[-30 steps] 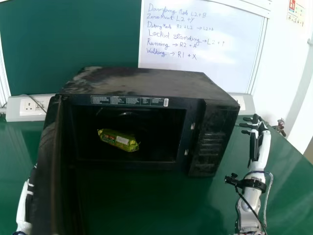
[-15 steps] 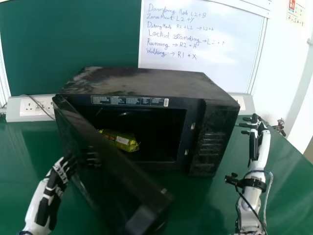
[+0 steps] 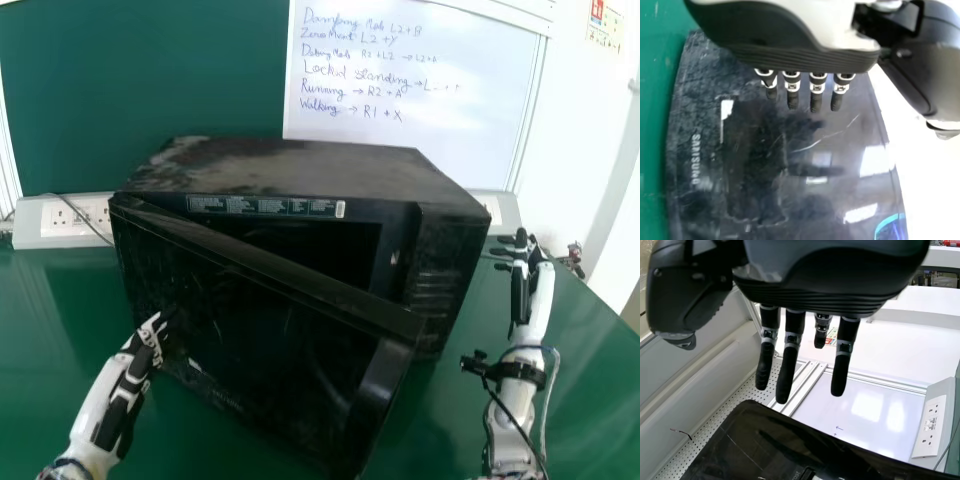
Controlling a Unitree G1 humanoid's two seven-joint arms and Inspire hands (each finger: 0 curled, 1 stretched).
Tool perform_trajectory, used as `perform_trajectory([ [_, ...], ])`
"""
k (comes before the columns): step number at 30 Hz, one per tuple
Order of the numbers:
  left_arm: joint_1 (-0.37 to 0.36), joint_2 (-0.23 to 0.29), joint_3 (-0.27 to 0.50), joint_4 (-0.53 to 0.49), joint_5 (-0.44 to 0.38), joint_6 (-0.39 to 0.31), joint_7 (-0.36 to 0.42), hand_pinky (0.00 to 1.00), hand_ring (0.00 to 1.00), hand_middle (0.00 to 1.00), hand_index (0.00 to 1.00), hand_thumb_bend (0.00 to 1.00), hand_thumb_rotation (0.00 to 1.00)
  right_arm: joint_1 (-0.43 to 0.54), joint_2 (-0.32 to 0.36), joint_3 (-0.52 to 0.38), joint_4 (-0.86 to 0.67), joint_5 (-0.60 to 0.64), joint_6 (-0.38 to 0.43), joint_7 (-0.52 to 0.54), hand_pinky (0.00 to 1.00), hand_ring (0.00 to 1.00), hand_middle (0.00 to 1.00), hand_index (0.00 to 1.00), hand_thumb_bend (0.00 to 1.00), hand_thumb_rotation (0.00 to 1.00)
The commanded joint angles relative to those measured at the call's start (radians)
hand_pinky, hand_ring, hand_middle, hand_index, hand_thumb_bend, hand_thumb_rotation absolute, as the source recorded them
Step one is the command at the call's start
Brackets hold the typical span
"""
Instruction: Put biscuit inside oven
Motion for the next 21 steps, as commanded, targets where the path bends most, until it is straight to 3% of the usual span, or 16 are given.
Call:
perform_trajectory([
  [1, -0.036, 0.017, -0.013, -0.013, 0.011, 0.042, 0.001, 0.91, 0.94, 0.95, 1.0, 0.96, 0.87, 0.001, 0.002, 0.0, -0.017, -0.009, 0.007, -0.008, 0.46, 0.42, 0.46, 0.53, 0.8, 1.0],
  [13, -0.221, 0.031, -0.017, 0.056, 0.036, 0.241, 0.038, 0.93, 0.95, 0.96, 1.0, 0.97, 0.85, 0.005, 0.005, -0.002, -0.019, -0.008, 0.015, -0.008, 0.47, 0.42, 0.46, 0.52, 0.84, 1.0],
  [21, -0.362, 0.045, -0.031, 0.234, 0.072, 0.184, 0.016, 0.92, 0.95, 0.96, 1.0, 0.96, 0.85, 0.002, 0.003, -0.003, -0.009, -0.009, 0.014, -0.008, 0.47, 0.42, 0.47, 0.54, 0.84, 1.0],
])
